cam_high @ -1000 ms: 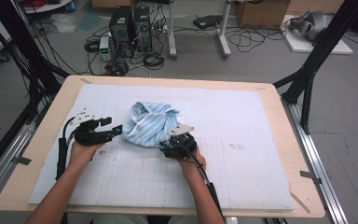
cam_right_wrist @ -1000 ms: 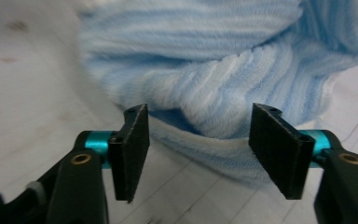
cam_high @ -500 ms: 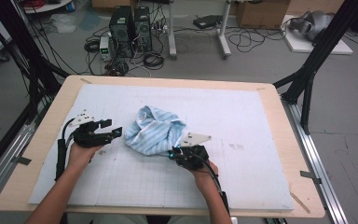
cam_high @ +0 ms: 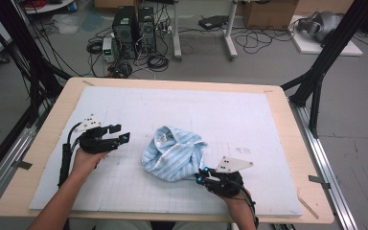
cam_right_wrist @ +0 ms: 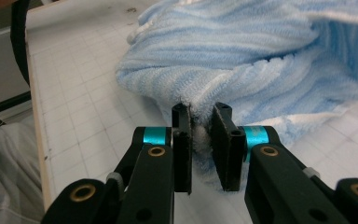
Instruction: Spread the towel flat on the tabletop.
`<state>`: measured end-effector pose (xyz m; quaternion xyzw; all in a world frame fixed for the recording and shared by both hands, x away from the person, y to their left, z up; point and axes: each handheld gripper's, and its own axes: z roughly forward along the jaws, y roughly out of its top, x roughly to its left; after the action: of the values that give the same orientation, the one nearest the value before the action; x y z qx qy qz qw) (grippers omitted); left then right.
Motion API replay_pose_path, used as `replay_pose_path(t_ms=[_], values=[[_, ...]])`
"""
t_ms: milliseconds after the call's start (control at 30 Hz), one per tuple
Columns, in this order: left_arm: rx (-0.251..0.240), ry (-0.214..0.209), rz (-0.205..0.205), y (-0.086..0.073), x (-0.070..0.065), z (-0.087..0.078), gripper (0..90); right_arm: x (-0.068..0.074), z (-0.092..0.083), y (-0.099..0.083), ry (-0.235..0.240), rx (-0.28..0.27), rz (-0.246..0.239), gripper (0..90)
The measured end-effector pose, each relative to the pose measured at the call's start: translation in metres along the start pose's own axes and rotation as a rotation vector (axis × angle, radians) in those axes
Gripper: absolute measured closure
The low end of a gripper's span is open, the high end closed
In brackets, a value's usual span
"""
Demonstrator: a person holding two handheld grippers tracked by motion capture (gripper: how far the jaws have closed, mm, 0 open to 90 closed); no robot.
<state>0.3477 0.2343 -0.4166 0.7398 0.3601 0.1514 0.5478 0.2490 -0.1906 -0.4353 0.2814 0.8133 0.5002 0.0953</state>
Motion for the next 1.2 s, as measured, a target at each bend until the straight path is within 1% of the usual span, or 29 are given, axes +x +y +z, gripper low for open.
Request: replay_pose_path(t_ms=[33,67,100,133,167,200,233,267,300,333,400,500,533,567,600,633,700,733,767,800,867,933,967,1000,1067,1100,1133,1167,1200], values=[[0.001,-0.023,-0.002,0.001,-0.003,0.001,44.5,0.0,-0.003,-0.001,-0.008,-0.004,0.005,76.9],[0.004,-0.045,0.007,0.001,-0.006,0.003,47.5,-0.001,-0.007,-0.002,-0.016,-0.018,0.012,69.6],[0.008,-0.066,0.017,0.003,-0.01,0.005,47.5,-0.001,-0.007,-0.002,-0.016,-0.018,0.012,69.6],[0.011,-0.083,0.03,0.004,-0.014,0.007,48.4,-0.002,-0.008,-0.001,-0.021,-0.031,0.021,62.0],[0.011,-0.1,0.038,0.005,-0.019,0.009,49.6,-0.005,-0.013,0.0,-0.03,-0.063,0.049,56.7],[0.015,-0.12,0.047,0.006,-0.023,0.011,49.6,-0.005,-0.013,0.0,-0.03,-0.063,0.049,56.7],[0.022,-0.139,0.057,0.008,-0.028,0.014,51.2,-0.007,-0.018,0.002,-0.055,-0.092,0.057,52.8],[0.028,-0.155,0.065,0.01,-0.032,0.016,51.2,-0.007,-0.018,0.002,-0.055,-0.092,0.057,52.8],[0.032,-0.176,0.071,0.012,-0.037,0.019,51.8,-0.008,-0.021,0.002,-0.069,-0.101,0.064,51.7],[0.04,-0.197,0.081,0.013,-0.041,0.023,55.4,-0.01,-0.025,0.0,-0.081,-0.113,0.074,51.2],[0.08,-0.232,0.092,0.015,-0.05,0.03,56.7,-0.011,-0.027,-0.002,-0.086,-0.115,0.08,51.0],[0.135,-0.249,0.09,0.015,-0.06,0.044,57.5,-0.013,-0.031,-0.007,-0.099,-0.121,0.091,51.1],[0.15,-0.244,0.078,0.015,-0.063,0.05,52.2,-0.013,-0.032,-0.009,-0.094,-0.122,0.1,51.1],[0.157,-0.238,0.071,0.014,-0.065,0.053,52.2,-0.013,-0.032,-0.009,-0.094,-0.122,0.1,51.1],[0.167,-0.224,0.068,0.014,-0.067,0.058,49.2,-0.013,-0.032,-0.01,-0.093,-0.122,0.098,51.1],[0.181,-0.208,0.073,0.014,-0.069,0.063,48.0,-0.013,-0.032,-0.01,-0.094,-0.121,0.096,50.8],[0.21,-0.177,0.075,0.014,-0.071,0.072,51.4,-0.013,-0.031,-0.01,-0.094,-0.121,0.099,49.7],[0.223,-0.153,0.085,0.013,-0.071,0.074,61.4,-0.013,-0.03,-0.01,-0.096,-0.122,0.1,49.2],[0.228,-0.129,0.093,0.013,-0.07,0.076,84.2,-0.013,-0.029,-0.01,-0.096,-0.12,0.105,48.9],[0.211,-0.119,0.086,0.014,-0.069,0.076,86.1,-0.012,-0.026,-0.01,-0.1,-0.115,0.105,48.3],[0.164,-0.112,0.046,0.017,-0.065,0.073,86.7,-0.011,-0.023,-0.009,-0.097,-0.108,0.104,48.0],[0.135,-0.082,0.036,0.021,-0.06,0.068,87.0,-0.008,-0.011,-0.004,-0.066,-0.097,0.089,45.6],[0.125,-0.072,0.027,0.022,-0.057,0.066,87.0,-0.008,-0.011,-0.004,-0.066,-0.097,0.089,45.6],[0.112,-0.064,0.016,0.023,-0.053,0.064,87.0,-0.007,-0.006,-0.001,-0.053,-0.094,0.079,44.8],[0.099,-0.045,-0.008,0.025,-0.045,0.061,87.0,-0.003,0.008,0.004,-0.031,-0.056,0.063,44.7],[0.096,-0.033,-0.015,0.026,-0.042,0.06,87.0,-0.001,0.016,0.006,-0.023,-0.029,0.043,45.3],[0.091,-0.023,-0.02,0.027,-0.039,0.058,87.1,0.0,0.031,0.007,-0.018,0.042,0.033,52.1],[0.087,-0.015,-0.024,0.028,-0.036,0.057,87.1,0.0,0.036,0.006,-0.007,0.071,0.031,57.9],[0.086,-0.005,-0.027,0.029,-0.033,0.056,87.1,0.0,0.036,0.006,-0.007,0.071,0.031,57.9]])
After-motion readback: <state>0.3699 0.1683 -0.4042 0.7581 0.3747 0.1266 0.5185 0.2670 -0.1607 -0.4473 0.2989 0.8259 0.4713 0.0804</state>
